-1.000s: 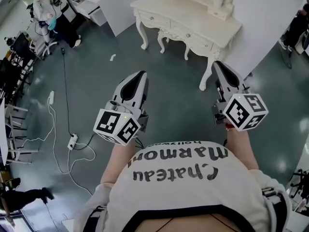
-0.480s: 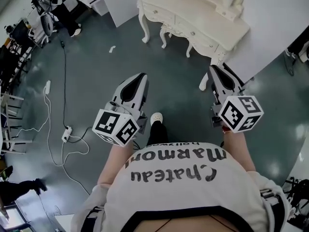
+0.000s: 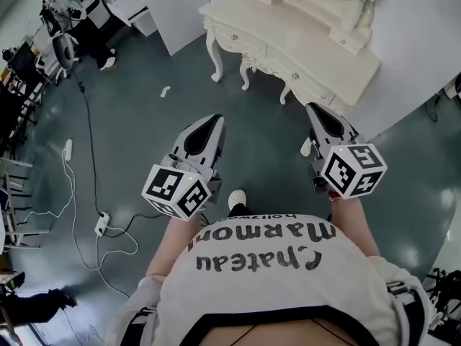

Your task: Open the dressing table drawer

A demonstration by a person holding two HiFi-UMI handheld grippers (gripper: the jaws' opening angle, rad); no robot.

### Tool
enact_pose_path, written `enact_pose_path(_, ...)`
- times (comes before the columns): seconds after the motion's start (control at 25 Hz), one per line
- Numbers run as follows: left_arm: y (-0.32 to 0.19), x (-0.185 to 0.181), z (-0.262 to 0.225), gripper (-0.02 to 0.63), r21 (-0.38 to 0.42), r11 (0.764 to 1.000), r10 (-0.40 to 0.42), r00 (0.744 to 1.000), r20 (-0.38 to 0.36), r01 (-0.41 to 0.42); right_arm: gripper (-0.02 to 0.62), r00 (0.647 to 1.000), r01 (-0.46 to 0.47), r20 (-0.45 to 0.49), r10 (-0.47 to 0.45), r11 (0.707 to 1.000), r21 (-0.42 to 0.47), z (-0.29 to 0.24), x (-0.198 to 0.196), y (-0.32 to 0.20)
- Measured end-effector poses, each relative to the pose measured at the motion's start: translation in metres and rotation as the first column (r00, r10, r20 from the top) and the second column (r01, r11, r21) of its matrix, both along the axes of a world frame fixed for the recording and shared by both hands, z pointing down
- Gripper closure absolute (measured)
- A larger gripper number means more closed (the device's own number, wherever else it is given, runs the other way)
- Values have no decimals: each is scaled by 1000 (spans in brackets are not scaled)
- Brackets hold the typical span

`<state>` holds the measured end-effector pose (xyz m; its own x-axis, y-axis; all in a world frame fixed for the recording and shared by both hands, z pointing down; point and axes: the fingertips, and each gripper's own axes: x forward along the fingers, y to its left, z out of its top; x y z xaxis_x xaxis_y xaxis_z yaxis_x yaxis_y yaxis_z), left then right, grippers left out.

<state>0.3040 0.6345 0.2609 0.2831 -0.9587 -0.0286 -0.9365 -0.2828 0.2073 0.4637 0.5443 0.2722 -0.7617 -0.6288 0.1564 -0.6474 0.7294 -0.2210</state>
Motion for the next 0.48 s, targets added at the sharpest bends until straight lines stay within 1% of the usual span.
enact_pose_path(0.32, -78, -75, -19, 583, 22, 1000, 10, 1000, 25, -10, 552, 1000, -3, 24, 3, 1000, 10, -17, -78, -81)
enact_pose_path(0.48, -107, -108, -20, 583, 25, 1000, 13, 999, 38, -14, 552, 999, -3, 35, 2, 1000, 23, -21, -112, -109)
